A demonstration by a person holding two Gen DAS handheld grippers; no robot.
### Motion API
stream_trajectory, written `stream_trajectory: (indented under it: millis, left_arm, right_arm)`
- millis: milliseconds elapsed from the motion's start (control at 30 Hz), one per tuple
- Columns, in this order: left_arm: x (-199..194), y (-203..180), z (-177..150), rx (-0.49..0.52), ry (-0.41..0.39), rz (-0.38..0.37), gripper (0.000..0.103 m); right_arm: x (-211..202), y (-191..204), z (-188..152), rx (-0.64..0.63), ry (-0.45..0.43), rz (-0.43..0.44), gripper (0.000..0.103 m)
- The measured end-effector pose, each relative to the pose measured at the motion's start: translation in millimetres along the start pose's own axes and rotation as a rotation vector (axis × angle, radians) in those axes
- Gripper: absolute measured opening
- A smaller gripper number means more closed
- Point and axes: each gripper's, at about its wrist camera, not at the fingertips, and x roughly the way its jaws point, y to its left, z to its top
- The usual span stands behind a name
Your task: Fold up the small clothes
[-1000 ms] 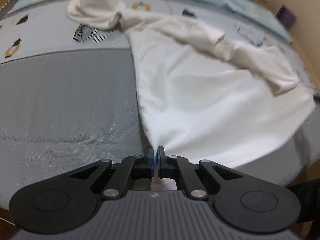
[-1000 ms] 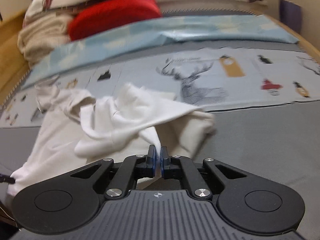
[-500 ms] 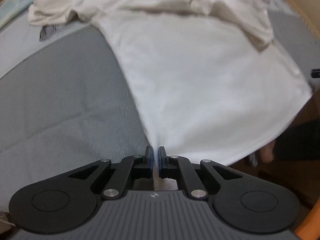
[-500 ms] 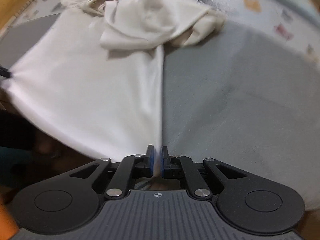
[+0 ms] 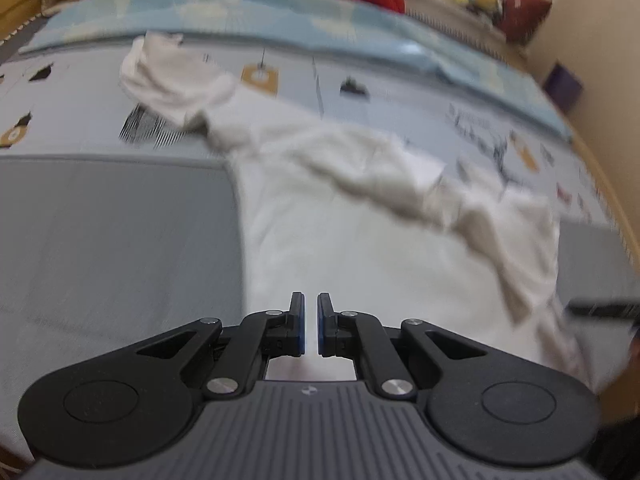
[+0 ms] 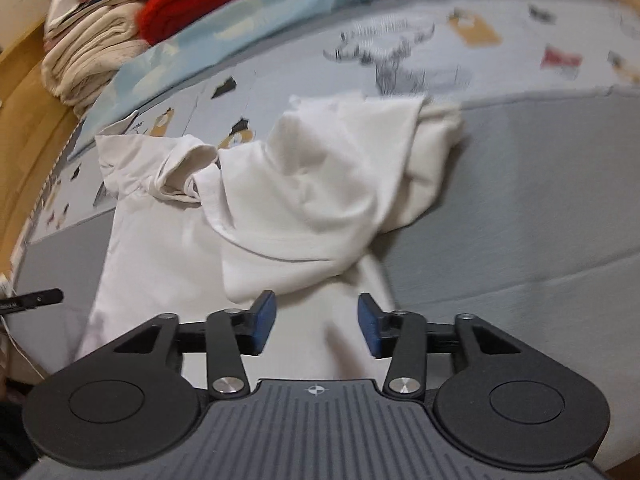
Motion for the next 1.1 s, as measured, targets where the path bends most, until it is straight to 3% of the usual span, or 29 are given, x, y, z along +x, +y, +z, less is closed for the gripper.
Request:
stream_trajectory:
  millis: [133,200,267,300,400,433,533,700,767,800,867,967,1100]
  left_arm:
    - [11,-31,30,0.012,-0.076,-0.081,0.010]
    - [29,-49,54,0.031,-0.078,-0.088,0.020]
    - [54,-61,78,0.017,-0.059,-0.090,0.022]
    - [66,-64,89,-0.001,-0.055,-0.098,0.022]
    - [112,-69,119,-0.090,-0.029,-0.107,0.037]
    - [127,-68,127,-0.118,-0.013,-0.100,0.043]
    - [168,-63,146,-0.206,0.051,-0.090,0.046]
    - [217,-63,162,-0.211,0.171,-0.060,0.044]
    - [229,-61,163,-0.177,0.198,-0.068,0.020]
    - [230,-61,164,-0.154,0.196,-0.063,0.014]
    - [221,-58,169,-0.108,0.173,-0.054,0.012]
    - [187,-36,186,-0.141,0.084,-0.043,0.011]
    - [141,17,213,-0.295,-0.165,-0.016,0.011]
  right_arm:
    - [28,0,6,0.130,0.075,0.013,0.049]
    - [35,-1,12,0.184,0.084,0.026,0.049]
    - [38,-3,19,0.224,0.072,0.049,0.049]
    - [38,-4,22,0.245,0.063,0.054,0.045]
    - [36,-11,27,0.288,0.033,0.040,0.005]
    - [33,-15,29,0.305,0.018,0.043,0.005]
    - [19,-20,38,0.302,-0.067,0.019,0.004]
    - [-12,-24,53,0.257,-0.238,0.044,0.003]
    - [-19,-22,59,0.234,-0.287,0.067,0.003]
    - [-23,-21,62,0.221,-0.313,0.080,0.003]
    - [-30,-11,72,0.172,-0.372,0.096,0.003]
    - [-39,2,97,0.083,-0.447,0.104,0.003]
    - [-26,21,171,0.044,-0.509,0.088,0.003]
